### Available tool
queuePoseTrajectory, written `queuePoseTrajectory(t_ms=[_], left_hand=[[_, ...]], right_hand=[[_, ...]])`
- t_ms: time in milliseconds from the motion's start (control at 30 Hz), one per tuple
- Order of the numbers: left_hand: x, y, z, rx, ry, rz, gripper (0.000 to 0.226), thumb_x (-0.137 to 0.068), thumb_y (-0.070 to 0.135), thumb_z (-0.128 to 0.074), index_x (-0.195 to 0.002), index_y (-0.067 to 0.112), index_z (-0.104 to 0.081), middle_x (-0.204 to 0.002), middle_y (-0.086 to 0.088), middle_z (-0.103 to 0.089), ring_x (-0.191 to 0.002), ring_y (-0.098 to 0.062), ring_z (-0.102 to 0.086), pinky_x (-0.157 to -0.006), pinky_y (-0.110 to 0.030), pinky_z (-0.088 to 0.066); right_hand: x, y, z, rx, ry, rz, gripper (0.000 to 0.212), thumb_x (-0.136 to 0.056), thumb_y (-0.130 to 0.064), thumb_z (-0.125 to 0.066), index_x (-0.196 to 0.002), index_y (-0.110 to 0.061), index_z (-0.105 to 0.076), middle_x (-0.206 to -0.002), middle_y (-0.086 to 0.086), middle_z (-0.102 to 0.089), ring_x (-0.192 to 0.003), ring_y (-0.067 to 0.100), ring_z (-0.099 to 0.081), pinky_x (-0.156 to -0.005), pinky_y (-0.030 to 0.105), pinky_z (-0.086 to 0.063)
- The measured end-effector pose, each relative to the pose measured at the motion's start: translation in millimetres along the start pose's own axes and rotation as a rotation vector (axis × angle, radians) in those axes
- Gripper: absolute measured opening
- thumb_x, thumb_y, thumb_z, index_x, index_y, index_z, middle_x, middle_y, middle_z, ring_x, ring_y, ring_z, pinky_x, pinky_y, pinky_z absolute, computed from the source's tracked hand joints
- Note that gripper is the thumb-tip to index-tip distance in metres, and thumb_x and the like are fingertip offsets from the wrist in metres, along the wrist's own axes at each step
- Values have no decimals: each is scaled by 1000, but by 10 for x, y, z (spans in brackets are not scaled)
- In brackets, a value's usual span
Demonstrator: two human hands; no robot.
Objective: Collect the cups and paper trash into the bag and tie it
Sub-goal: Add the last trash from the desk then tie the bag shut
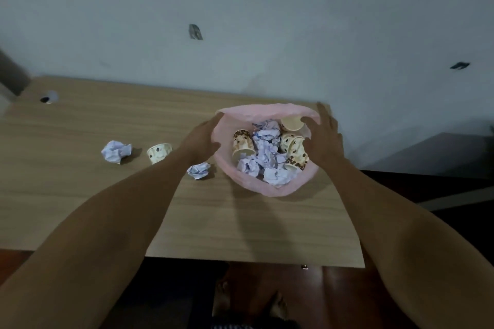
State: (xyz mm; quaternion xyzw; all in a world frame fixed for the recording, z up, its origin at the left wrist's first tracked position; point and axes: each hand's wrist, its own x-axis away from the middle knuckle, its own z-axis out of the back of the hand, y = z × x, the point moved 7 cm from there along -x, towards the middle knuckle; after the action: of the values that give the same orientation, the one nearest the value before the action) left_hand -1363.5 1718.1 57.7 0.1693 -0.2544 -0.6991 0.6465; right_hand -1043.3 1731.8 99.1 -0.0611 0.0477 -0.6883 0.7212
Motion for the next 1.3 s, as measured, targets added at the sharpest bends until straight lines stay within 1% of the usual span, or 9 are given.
queuePoseTrajectory(t_ms=[100, 200, 333, 400, 567, 733, 800, 933, 1300], left_hand=[[24, -95, -28, 4, 13, 8, 93, -85, 10, -70, -162, 28, -21, -149, -16, -49, -124, -36, -55, -102, -39, -44], [23, -143, -32, -32, 29, 5, 90, -88, 7, -65, -162, 27, -18, -150, -17, -48, -123, -37, -54, -101, -41, -43], [1, -178, 17, -48, 64, 15, 87, -90, 7, -61, -162, 28, -17, -153, -15, -43, -115, -38, -59, -98, -43, -45], [-4, -191, 13, -42, 60, 20, 88, -91, 5, -59, -162, 30, -15, -155, -15, -41, -116, -37, -59, -99, -43, -46], [57, -253, 43, 42, 85, 11, 82, -90, 1, -58, -158, 34, -27, -154, -12, -41, -122, -34, -56, -102, -42, -47], [292, -386, 40, 251, 224, 42, 46, -88, 12, -54, -131, 15, -40, -127, -5, -53, -90, -30, -65, -82, -39, -51], [376, -581, -78, 131, 168, 130, 38, -89, 18, -55, -125, 11, -47, -121, -11, -58, -102, -36, -61, -83, -40, -47], [541, -736, -430, -253, -96, 112, 68, -81, 48, -69, -141, 26, -47, -142, -6, -51, -131, -35, -46, -95, -51, -50], [626, -581, -657, -500, 59, 46, 35, -88, 21, -62, -122, 11, -66, -116, -14, -67, -114, -40, -54, -87, -50, -45]], right_hand=[[-105, -146, 39, 86, 31, 127, 45, -92, -13, -63, -134, -24, -52, -159, 3, -31, -143, 33, -31, -102, 55, -37], [-176, -284, 145, 28, 96, 86, 35, -94, -21, -63, -123, -14, -45, -124, 9, -56, -114, 36, -57, -92, 49, -42], [-277, -508, 114, 186, 110, 102, 78, -86, -54, -68, -142, -19, -26, -119, 15, -55, -106, 38, -59, -87, 51, -45], [-317, -662, 24, 295, 63, 176, 72, -91, -64, -55, -146, -24, -31, -124, 16, -56, -111, 38, -58, -89, 51, -44], [-483, -824, 1, 163, 57, 147, 22, -102, -23, -50, -118, -12, -58, -112, 16, -68, -99, 39, -68, -76, 42, -50], [-638, -646, 108, 100, 60, 17, 24, -105, -22, -39, -119, -9, -54, -113, 22, -66, -102, 45, -66, -84, 48, -52], [-657, -603, 119, 127, 80, 54, 26, -106, -22, -37, -119, -8, -55, -110, 23, -66, -99, 46, -66, -79, 45, -50], [-647, -641, 57, 133, 73, 71, 26, -106, -24, -39, -117, -9, -56, -110, 22, -66, -99, 45, -66, -82, 48, -54], [-550, -747, 17, 107, 19, 87, 26, -106, -24, -43, -119, -8, -58, -117, 23, -65, -107, 45, -64, -90, 51, -53]])
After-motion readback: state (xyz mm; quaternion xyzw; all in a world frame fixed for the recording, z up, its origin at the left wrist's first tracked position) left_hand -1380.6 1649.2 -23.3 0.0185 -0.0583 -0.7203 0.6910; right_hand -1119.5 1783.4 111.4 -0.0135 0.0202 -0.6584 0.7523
